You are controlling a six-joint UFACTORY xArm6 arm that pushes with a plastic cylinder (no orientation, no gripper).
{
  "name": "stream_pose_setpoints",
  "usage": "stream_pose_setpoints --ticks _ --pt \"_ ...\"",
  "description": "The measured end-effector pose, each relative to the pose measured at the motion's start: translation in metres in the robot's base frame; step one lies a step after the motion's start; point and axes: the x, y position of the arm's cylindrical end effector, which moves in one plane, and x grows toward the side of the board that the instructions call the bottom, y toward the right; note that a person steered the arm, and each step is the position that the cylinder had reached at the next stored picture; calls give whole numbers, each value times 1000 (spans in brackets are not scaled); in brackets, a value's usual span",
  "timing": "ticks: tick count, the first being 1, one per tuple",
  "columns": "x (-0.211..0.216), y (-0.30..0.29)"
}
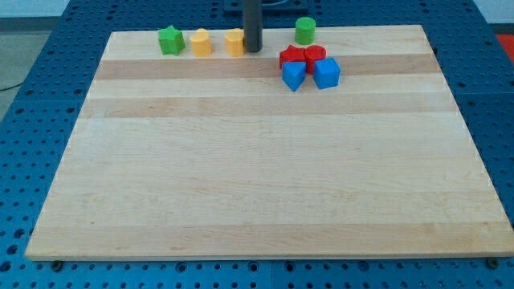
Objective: Move the green circle to the bottom right of the yellow hexagon
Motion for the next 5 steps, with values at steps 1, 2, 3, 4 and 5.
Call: stream_pose_setpoints --ticks 1,2,3,4,5 --pt "0 -34" --pt "0 -62" --pt "0 -36" --pt "0 32" --pt "12 98"
